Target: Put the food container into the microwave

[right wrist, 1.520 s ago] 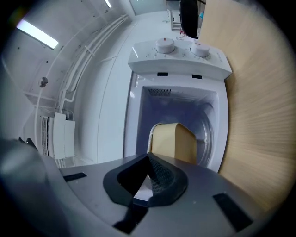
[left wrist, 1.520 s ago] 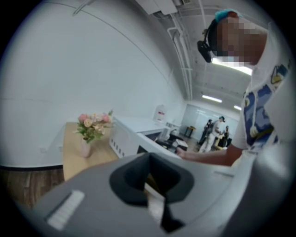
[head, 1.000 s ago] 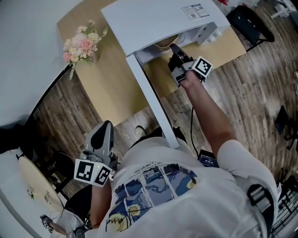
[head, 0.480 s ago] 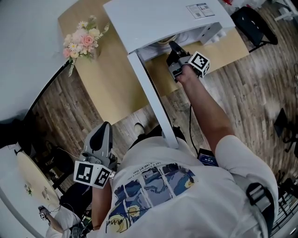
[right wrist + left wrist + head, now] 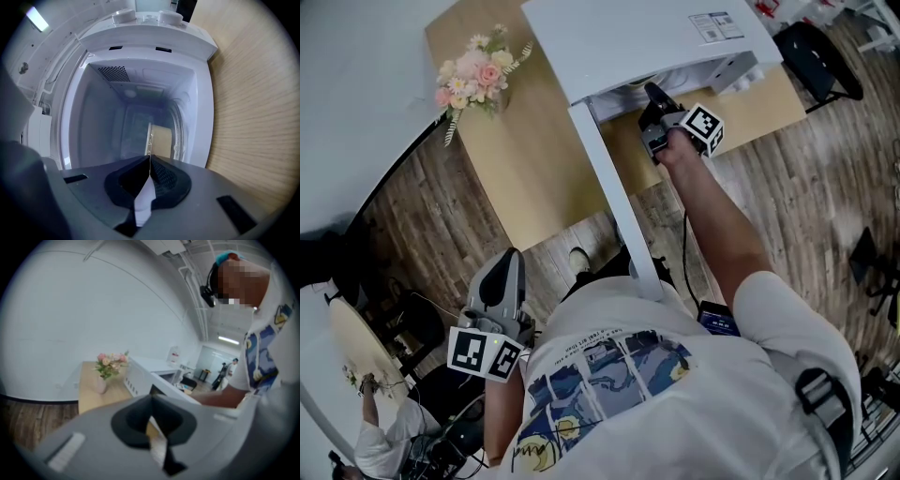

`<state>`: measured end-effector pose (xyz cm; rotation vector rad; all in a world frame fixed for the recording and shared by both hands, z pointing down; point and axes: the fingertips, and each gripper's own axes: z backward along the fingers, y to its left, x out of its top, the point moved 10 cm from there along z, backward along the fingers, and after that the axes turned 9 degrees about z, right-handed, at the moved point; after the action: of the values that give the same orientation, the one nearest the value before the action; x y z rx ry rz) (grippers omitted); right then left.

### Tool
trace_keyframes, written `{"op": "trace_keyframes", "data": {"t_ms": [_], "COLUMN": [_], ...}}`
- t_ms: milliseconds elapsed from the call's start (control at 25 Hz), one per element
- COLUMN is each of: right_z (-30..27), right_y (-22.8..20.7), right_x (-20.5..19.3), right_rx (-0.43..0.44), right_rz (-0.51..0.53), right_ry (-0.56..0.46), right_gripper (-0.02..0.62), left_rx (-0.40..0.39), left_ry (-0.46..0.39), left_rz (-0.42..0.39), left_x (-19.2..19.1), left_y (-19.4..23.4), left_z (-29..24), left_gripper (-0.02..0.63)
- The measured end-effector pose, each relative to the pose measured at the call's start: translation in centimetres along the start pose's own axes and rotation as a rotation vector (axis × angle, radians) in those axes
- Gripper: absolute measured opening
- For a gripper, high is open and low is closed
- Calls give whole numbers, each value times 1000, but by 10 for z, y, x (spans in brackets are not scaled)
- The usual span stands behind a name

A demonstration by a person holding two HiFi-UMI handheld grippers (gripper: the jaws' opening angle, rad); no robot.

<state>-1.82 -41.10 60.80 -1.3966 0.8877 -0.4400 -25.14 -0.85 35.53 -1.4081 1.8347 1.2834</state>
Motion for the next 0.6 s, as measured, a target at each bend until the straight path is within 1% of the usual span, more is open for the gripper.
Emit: {"op": "trace_keyframes", "data": {"t_ms": [280, 600], "right_z": [2, 16], "right_y": [-1, 5], "right_x": [-3, -7], "right_rx": [-38, -55], "right_rz": [34, 49], "right_ry": [2, 7], "right_gripper": [9, 9], "left_rx": [-9, -44], "left_ry": [-8, -21], "left_rz": [14, 8], "left_x": [-3, -1], "left_y": [8, 16], "left_z": [5, 10], "left_gripper": [8, 8]}}
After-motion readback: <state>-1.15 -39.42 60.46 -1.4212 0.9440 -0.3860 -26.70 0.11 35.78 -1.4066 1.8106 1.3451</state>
